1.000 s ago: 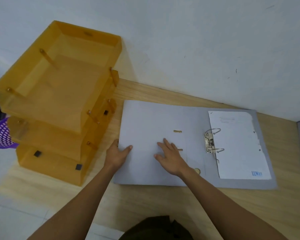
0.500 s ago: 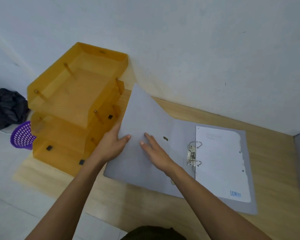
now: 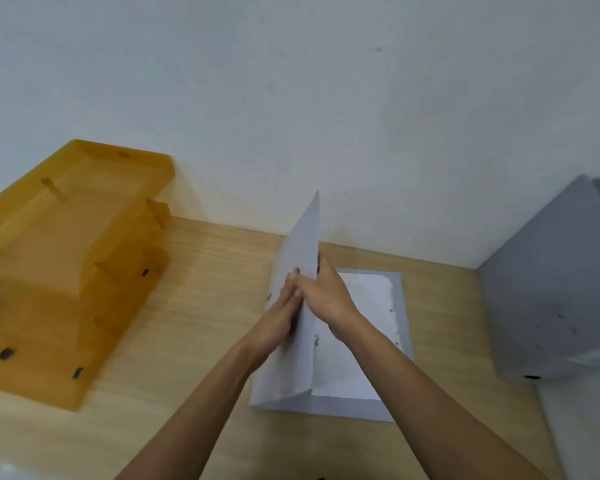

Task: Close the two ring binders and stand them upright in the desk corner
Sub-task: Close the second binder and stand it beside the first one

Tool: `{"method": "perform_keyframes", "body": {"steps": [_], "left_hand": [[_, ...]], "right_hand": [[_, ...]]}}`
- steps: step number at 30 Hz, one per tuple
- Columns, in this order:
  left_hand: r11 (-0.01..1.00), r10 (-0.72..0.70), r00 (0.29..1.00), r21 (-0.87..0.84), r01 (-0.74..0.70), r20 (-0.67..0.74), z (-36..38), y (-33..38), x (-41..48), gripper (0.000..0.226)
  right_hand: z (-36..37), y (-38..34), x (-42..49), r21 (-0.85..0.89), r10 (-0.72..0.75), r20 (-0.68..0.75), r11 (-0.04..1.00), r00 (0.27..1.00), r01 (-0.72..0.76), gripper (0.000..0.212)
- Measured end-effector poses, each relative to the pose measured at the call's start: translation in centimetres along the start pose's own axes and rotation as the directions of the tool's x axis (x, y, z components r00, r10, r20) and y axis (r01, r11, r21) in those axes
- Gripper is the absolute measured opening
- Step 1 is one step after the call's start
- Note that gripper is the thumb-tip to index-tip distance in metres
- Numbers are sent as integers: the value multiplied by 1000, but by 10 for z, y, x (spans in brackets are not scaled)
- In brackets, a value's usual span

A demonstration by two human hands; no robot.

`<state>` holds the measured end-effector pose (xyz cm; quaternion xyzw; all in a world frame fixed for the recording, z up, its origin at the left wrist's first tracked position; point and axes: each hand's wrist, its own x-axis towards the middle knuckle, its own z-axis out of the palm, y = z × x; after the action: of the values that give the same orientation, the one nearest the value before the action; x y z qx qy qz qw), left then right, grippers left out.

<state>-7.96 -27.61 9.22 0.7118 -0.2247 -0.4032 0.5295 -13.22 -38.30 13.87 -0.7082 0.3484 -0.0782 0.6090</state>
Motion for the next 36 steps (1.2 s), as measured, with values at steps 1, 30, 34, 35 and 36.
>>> {"method": "perform_keyframes", "body": {"steps": [1, 30, 34, 35, 36], "left_hand": [[996, -23, 1000, 86, 23, 3, 9, -8, 4, 60], [942, -156, 963, 262, 212, -219, 70, -107, -11, 100], [912, -342, 900, 134, 387, -272, 61, -110, 3, 84], [904, -391, 875, 61, 423, -285, 60, -108, 8, 77], [894, -438, 857, -26, 448, -273, 61, -103, 11, 70]], "right_hand": [[-14, 8, -3, -14, 13, -52, 1000, 999, -13, 48], [-85, 212, -37, -610, 288, 162, 781, 944, -134, 89], [-78, 202, -32, -426, 393, 51, 840, 918, -336, 89], [-77, 201, -32, -403, 415, 62, 843, 908, -357, 87], [-76, 200, -33, -397, 432, 79, 840, 898, -369, 84]]}}
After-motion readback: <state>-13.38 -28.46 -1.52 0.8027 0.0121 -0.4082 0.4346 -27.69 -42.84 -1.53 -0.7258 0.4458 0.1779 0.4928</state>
